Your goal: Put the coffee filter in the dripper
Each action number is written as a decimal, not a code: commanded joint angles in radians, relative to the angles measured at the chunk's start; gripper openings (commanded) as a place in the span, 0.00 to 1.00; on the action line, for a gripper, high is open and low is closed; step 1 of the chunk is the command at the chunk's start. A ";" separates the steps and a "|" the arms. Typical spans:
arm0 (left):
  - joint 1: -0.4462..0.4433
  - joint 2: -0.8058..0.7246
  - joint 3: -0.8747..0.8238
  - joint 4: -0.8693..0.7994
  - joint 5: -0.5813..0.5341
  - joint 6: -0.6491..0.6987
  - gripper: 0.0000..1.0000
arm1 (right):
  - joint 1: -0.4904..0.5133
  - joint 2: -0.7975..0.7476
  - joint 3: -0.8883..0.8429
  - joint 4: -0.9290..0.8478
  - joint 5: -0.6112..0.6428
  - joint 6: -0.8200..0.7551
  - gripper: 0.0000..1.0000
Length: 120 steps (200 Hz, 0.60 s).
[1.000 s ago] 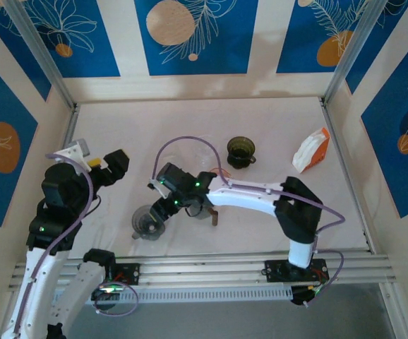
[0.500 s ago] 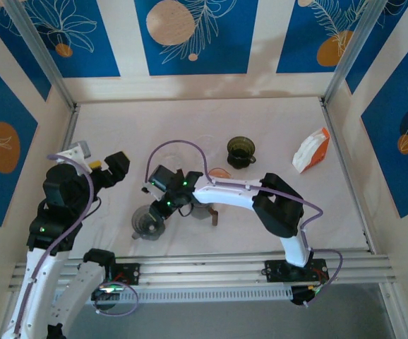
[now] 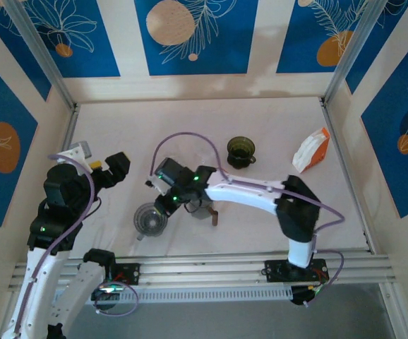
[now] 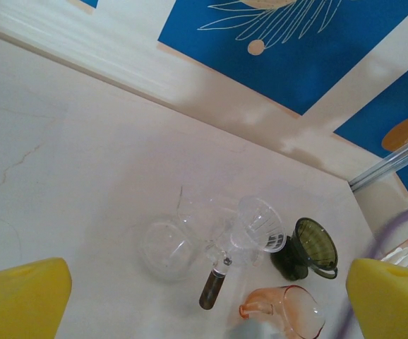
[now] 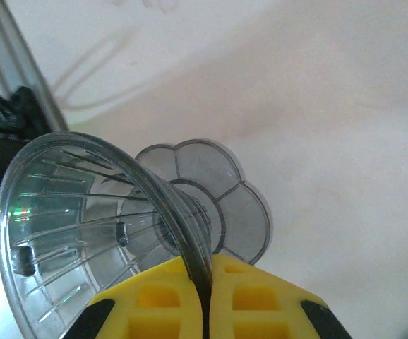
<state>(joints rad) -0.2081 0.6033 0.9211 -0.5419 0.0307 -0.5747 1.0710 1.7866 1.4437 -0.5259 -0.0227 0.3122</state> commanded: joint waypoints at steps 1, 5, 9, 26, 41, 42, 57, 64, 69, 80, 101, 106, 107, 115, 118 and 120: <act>-0.007 -0.004 0.014 0.020 -0.014 0.022 1.00 | -0.052 -0.151 -0.012 -0.084 -0.047 0.029 0.00; -0.007 -0.005 0.012 0.025 -0.012 0.022 1.00 | -0.062 -0.169 -0.013 -0.102 -0.049 0.034 0.00; -0.007 -0.005 0.008 0.029 -0.013 0.021 1.00 | -0.073 -0.185 -0.013 -0.120 -0.051 0.037 0.00; -0.007 0.000 -0.011 0.054 -0.009 0.018 1.00 | -0.118 -0.246 -0.002 -0.214 -0.054 0.046 0.00; -0.007 0.011 -0.031 0.068 -0.001 0.008 1.00 | -0.170 -0.283 0.006 -0.290 -0.069 0.056 0.00; -0.007 0.011 -0.032 0.070 -0.001 0.007 1.00 | -0.175 -0.285 0.006 -0.296 -0.071 0.056 0.00; -0.008 0.028 -0.049 0.085 0.013 -0.005 1.00 | -0.235 -0.307 0.013 -0.363 -0.084 0.055 0.00; -0.007 0.035 -0.056 0.092 0.018 -0.011 1.00 | -0.257 -0.310 0.017 -0.388 -0.086 0.051 0.00; -0.007 0.038 -0.062 0.098 0.022 -0.015 1.00 | -0.270 -0.312 0.018 -0.405 -0.090 0.048 0.00; -0.007 0.044 -0.071 0.108 0.030 -0.022 1.00 | -0.299 -0.311 0.020 -0.423 -0.101 0.044 0.00; -0.007 0.052 -0.082 0.118 0.035 -0.024 1.00 | -0.342 -0.301 0.009 -0.432 -0.124 0.033 0.00; -0.007 0.052 -0.082 0.117 0.035 -0.024 1.00 | -0.350 -0.297 0.005 -0.429 -0.124 0.030 0.00; -0.007 0.052 -0.083 0.118 0.035 -0.025 1.00 | -0.351 -0.295 0.004 -0.428 -0.124 0.029 0.00; -0.008 0.053 -0.085 0.117 0.035 -0.022 1.00 | -0.359 -0.291 -0.002 -0.424 -0.128 0.027 0.00; -0.007 0.054 -0.086 0.118 0.035 -0.022 1.00 | -0.363 -0.287 -0.006 -0.420 -0.131 0.027 0.00; -0.008 0.055 -0.087 0.118 0.035 -0.022 1.00 | -0.366 -0.285 -0.007 -0.419 -0.133 0.027 0.00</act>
<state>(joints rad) -0.2081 0.6643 0.8402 -0.4603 0.0448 -0.5922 0.7273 1.4872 1.4425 -0.9150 -0.0898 0.3492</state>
